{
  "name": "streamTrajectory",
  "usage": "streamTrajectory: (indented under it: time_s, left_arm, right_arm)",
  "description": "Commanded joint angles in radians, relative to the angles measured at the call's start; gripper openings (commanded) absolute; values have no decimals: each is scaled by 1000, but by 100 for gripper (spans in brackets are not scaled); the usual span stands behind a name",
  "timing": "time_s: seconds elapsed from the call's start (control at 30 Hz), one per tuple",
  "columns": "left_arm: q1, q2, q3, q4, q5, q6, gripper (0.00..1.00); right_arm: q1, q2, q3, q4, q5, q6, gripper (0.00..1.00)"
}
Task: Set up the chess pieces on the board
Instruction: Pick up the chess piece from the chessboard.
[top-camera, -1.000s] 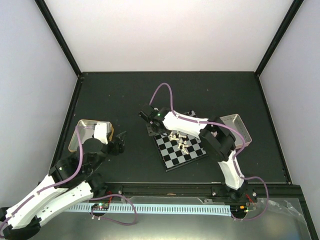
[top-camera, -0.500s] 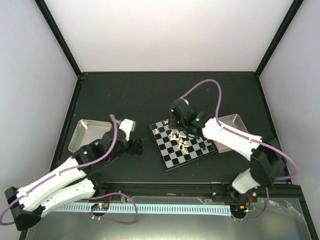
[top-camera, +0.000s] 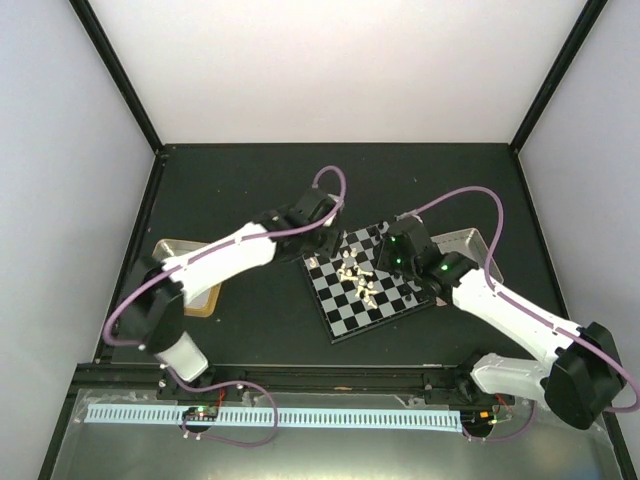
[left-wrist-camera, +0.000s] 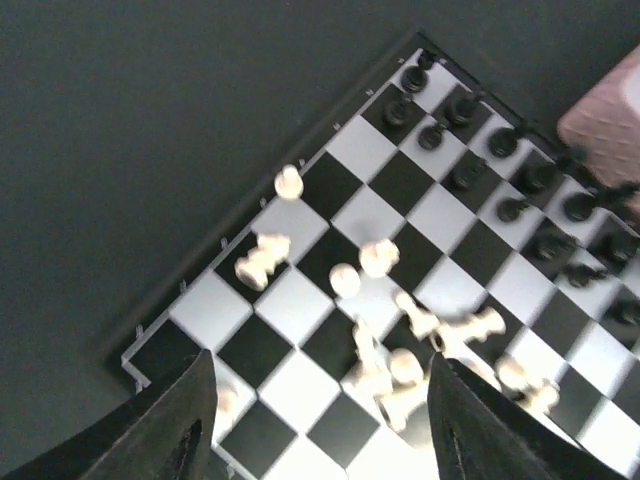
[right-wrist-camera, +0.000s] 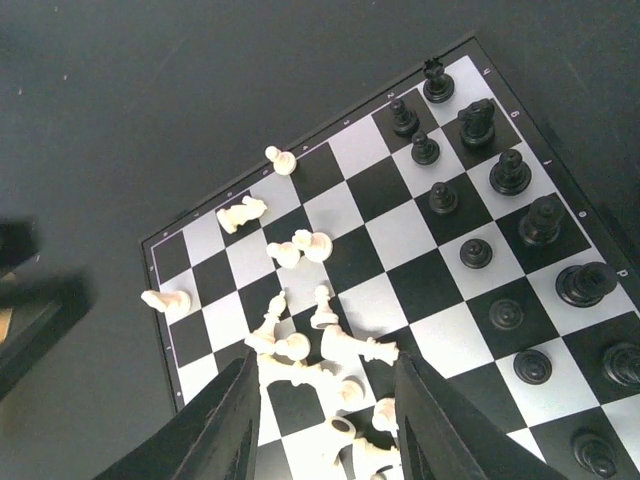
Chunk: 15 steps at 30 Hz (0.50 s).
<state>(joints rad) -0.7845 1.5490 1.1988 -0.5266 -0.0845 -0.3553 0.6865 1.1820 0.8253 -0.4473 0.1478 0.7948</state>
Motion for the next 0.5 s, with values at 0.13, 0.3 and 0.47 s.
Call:
streamTrajectory:
  time_s: [0.13, 0.3, 0.47]
  left_arm:
    - [45, 356, 306, -207, 16, 111, 42]
    - [76, 437, 369, -232, 47, 151, 40]
    - [115, 498, 409, -265, 105, 217, 39]
  right_arm:
    - [-25, -29, -58, 45, -41, -16, 38]
    - [-42, -16, -82, 62, -72, -30, 37]
    - [-53, -4, -93, 75, -95, -31, 36]
